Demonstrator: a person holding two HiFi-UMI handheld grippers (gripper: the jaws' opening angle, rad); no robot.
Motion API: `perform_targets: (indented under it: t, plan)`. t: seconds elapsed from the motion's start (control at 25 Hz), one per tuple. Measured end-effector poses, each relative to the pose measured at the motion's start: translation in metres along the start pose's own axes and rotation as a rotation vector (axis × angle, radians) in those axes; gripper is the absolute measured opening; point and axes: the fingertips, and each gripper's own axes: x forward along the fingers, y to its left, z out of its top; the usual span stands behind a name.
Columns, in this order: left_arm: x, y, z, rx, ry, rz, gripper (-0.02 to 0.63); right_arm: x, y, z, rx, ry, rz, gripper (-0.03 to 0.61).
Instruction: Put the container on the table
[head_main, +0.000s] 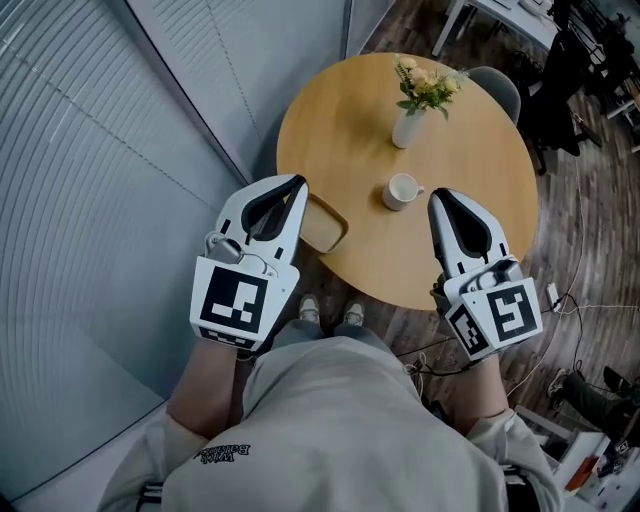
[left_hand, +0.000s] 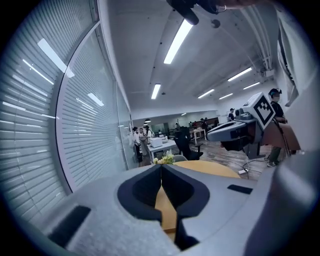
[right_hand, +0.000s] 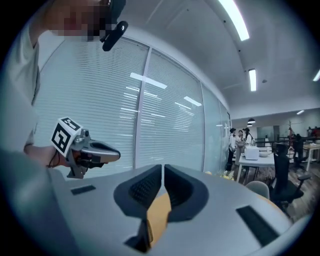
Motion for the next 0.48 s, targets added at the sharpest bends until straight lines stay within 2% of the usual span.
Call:
perform_targets:
  t: [0.16,0.32,0.48]
  plan:
    - [-0.005,-0.011,0.015,-0.019,-0.035,-0.012,0.021,-0.019,0.005,0.025,-0.038,-0.046,-0.018,0.038]
    - [-0.009,-0.021,0.027,-0.046,-0.069,-0.024,0.021,-0.032,0.007,0.031,-0.097,-0.047,-0.043,0.037]
    - [-0.013,-0.036,0.042,0.031,-0.084,-0.05,0.021,-0.04,0.003,0.031,-0.086,-0.043,-0.043,0.037]
